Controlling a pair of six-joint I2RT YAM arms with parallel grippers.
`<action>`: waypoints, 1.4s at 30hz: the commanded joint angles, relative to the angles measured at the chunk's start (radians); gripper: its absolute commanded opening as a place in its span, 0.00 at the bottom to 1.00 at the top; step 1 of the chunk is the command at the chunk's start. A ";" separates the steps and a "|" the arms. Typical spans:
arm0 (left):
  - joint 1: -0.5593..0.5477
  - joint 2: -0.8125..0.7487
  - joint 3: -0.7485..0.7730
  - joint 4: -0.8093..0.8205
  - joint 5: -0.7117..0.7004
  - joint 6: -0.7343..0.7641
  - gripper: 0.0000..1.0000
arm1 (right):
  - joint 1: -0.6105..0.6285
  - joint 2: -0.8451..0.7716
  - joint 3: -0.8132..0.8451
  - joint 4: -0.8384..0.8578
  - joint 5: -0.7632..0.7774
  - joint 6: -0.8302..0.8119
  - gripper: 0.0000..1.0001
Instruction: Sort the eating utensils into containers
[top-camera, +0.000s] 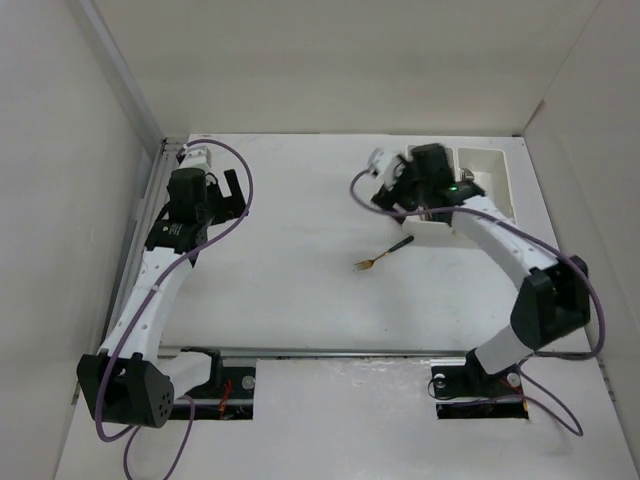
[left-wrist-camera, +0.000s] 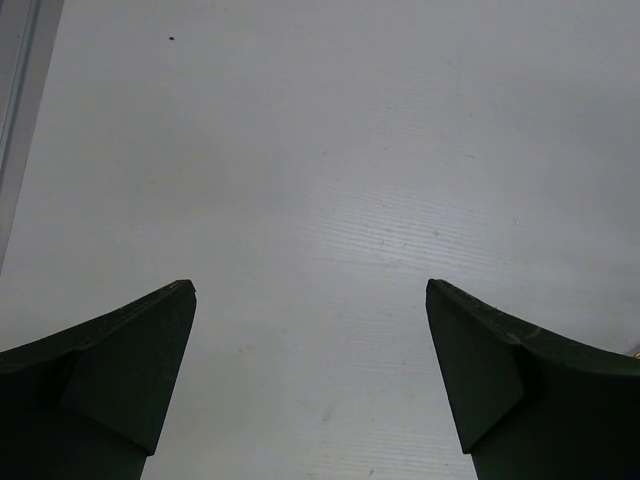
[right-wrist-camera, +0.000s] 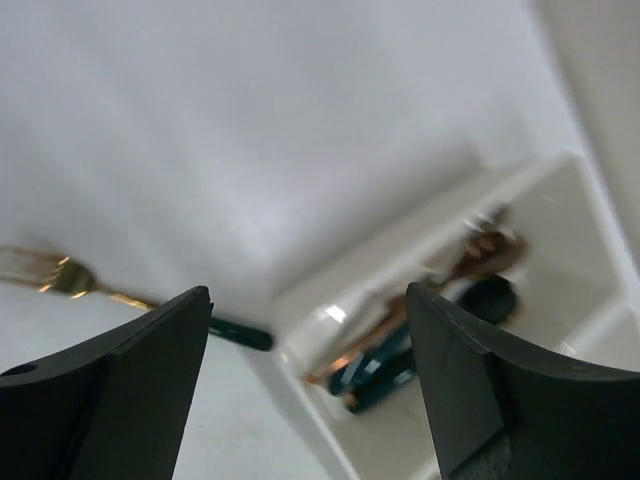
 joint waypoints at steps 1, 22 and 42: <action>0.006 -0.030 -0.010 0.045 0.016 -0.008 1.00 | 0.153 0.109 -0.065 -0.165 0.040 -0.227 0.84; 0.006 -0.030 -0.020 0.045 -0.011 0.001 1.00 | 0.246 0.424 -0.019 -0.229 0.248 -0.294 0.80; 0.006 -0.021 -0.001 0.035 -0.011 0.011 1.00 | 0.273 0.476 0.030 -0.227 0.288 -0.274 0.28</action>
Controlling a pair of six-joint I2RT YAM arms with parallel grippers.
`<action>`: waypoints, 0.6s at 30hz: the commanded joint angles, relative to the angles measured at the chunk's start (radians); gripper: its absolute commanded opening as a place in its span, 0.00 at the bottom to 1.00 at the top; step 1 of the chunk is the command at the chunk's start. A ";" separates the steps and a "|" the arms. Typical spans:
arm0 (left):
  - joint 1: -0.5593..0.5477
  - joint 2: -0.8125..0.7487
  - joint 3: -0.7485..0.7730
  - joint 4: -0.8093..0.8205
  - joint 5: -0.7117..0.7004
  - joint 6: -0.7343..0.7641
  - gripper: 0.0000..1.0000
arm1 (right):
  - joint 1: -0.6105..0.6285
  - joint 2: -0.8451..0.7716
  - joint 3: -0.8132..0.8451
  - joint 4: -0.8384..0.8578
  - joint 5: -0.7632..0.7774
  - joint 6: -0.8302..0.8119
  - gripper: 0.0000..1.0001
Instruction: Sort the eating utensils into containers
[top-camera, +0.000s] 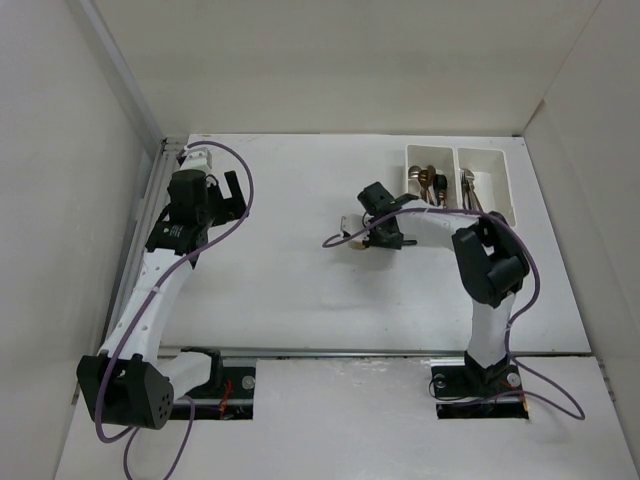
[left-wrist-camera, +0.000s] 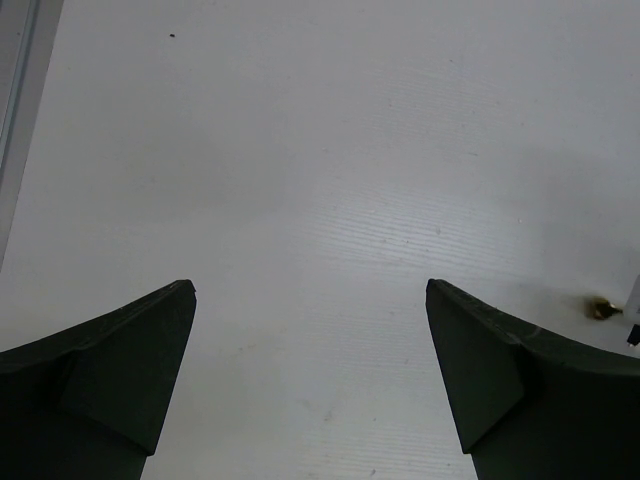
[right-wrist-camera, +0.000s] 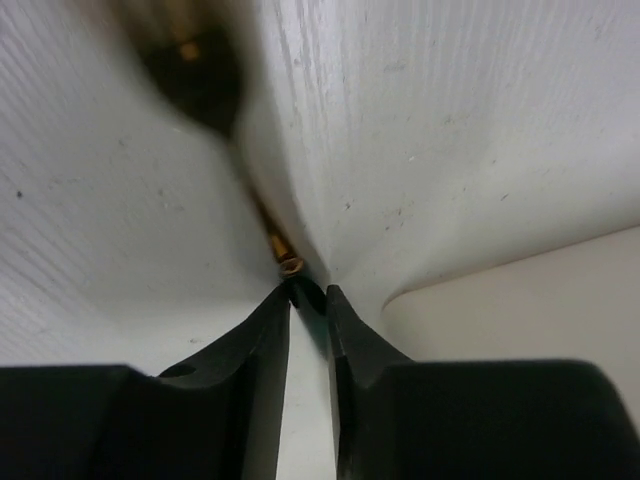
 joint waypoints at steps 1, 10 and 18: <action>0.006 -0.013 0.014 0.027 -0.007 0.009 1.00 | 0.045 0.040 0.047 0.006 -0.051 0.038 0.23; 0.006 -0.013 0.014 0.017 -0.007 0.009 1.00 | 0.112 0.108 0.214 -0.038 -0.169 0.225 0.00; 0.006 -0.022 0.005 0.017 -0.007 0.000 1.00 | -0.054 -0.047 0.397 0.113 -0.607 0.509 0.00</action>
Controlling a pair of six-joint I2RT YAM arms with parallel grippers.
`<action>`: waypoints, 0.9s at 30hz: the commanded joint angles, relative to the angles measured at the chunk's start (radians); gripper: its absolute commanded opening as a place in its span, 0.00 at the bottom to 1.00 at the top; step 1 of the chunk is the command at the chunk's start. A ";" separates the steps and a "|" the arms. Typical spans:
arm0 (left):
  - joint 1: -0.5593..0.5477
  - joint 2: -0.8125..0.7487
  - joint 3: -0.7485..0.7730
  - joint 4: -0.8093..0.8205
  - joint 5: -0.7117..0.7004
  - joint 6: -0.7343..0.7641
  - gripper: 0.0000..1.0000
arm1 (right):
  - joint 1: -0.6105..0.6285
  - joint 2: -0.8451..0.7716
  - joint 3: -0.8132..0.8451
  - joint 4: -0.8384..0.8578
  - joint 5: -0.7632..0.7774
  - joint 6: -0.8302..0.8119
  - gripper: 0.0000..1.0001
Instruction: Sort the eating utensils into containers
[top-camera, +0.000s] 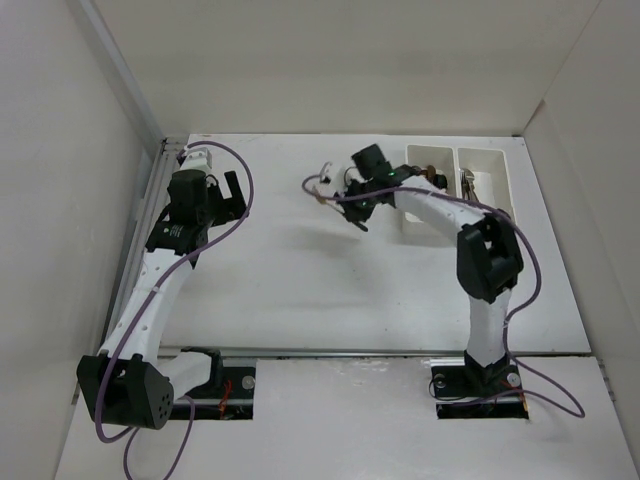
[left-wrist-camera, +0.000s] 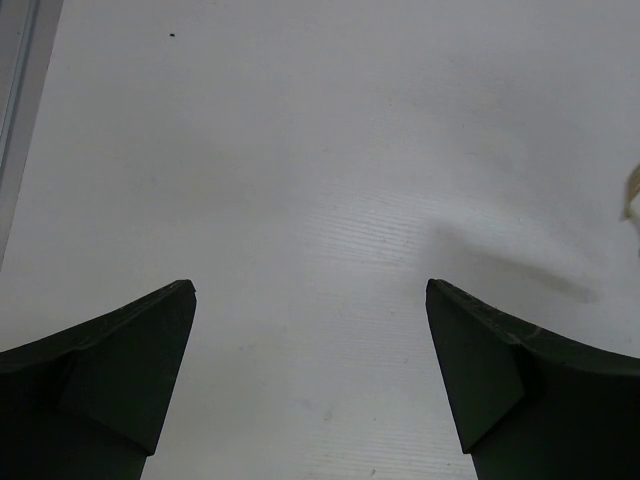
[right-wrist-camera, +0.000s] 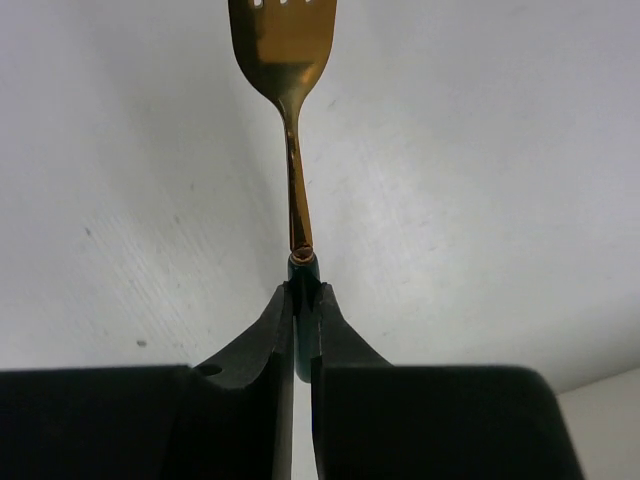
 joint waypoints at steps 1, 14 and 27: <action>0.006 -0.022 0.005 0.018 -0.006 0.000 1.00 | -0.139 -0.147 0.073 0.223 -0.274 0.238 0.00; 0.024 -0.031 -0.005 0.009 -0.015 0.000 1.00 | -0.566 -0.290 -0.028 0.237 0.433 0.542 0.00; 0.033 -0.022 0.004 0.018 0.003 0.000 1.00 | -0.652 -0.155 -0.117 0.178 0.511 0.484 0.28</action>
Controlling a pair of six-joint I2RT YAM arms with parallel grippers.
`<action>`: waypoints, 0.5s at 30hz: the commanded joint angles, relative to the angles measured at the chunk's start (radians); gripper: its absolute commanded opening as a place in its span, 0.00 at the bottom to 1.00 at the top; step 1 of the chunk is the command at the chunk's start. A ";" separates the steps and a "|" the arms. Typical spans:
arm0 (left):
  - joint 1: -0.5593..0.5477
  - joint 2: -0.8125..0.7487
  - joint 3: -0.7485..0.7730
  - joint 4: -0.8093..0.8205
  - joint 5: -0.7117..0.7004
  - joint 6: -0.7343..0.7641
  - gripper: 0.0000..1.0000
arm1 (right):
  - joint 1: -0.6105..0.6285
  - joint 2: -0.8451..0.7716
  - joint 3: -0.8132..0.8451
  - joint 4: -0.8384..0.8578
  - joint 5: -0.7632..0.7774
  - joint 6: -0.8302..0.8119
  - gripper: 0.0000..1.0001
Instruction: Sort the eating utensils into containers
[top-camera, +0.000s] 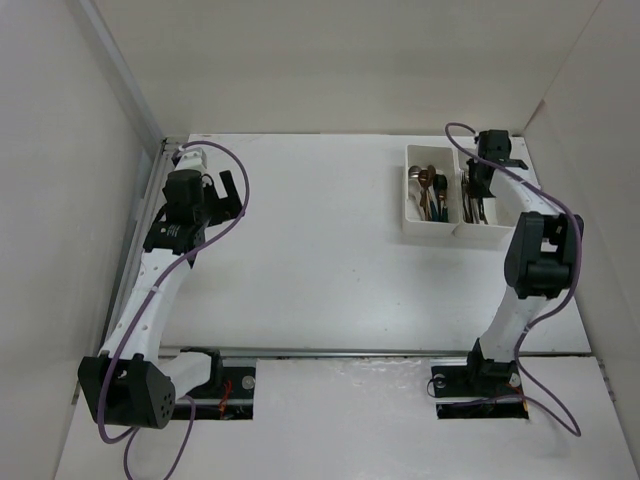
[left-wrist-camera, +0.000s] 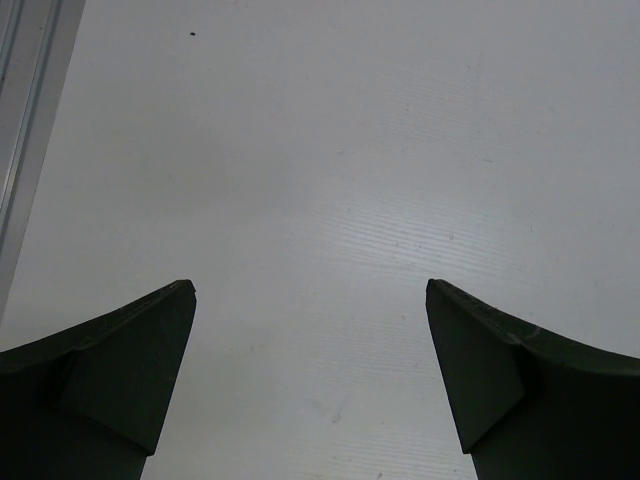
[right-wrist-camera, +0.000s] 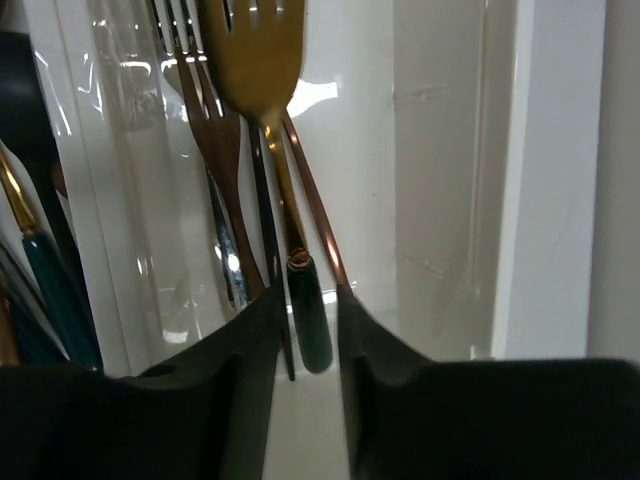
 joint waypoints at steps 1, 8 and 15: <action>0.004 -0.022 0.004 0.013 0.006 0.000 1.00 | -0.001 -0.030 0.021 0.023 0.045 -0.019 0.39; 0.004 -0.022 0.004 0.013 0.006 0.000 1.00 | -0.001 -0.217 0.012 0.101 0.123 -0.041 0.74; 0.004 -0.022 -0.005 0.013 -0.004 0.000 1.00 | -0.089 -0.528 -0.121 0.325 0.123 -0.024 1.00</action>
